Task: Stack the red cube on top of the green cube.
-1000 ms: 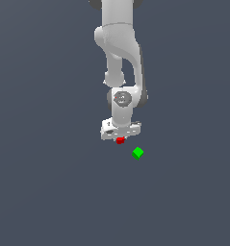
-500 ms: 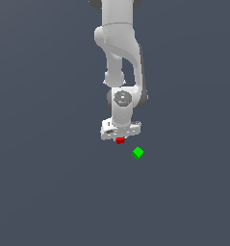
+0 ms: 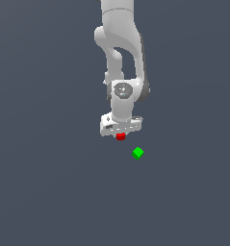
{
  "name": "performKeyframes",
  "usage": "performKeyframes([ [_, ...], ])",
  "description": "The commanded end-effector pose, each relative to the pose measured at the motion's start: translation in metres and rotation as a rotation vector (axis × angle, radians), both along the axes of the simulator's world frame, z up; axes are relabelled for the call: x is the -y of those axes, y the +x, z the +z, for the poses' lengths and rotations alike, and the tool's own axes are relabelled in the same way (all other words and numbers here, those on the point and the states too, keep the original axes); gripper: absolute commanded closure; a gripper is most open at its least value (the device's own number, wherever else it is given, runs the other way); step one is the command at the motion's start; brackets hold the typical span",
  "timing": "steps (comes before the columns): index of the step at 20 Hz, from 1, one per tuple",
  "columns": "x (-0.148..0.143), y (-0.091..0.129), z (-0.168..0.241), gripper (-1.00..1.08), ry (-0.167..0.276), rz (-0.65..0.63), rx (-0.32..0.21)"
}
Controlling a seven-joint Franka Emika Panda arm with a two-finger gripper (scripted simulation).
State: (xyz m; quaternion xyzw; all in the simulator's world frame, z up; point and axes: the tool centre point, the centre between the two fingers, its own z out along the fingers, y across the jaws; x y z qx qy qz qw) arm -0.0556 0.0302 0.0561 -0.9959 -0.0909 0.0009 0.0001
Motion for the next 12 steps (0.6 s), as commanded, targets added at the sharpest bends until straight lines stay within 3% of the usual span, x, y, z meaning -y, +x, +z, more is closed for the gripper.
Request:
performKeyframes([
  [1,0.0,0.0,0.017,1.08,0.0,0.0,0.002],
  [12,0.0,0.001,0.061,1.08,0.0,0.0,0.002],
])
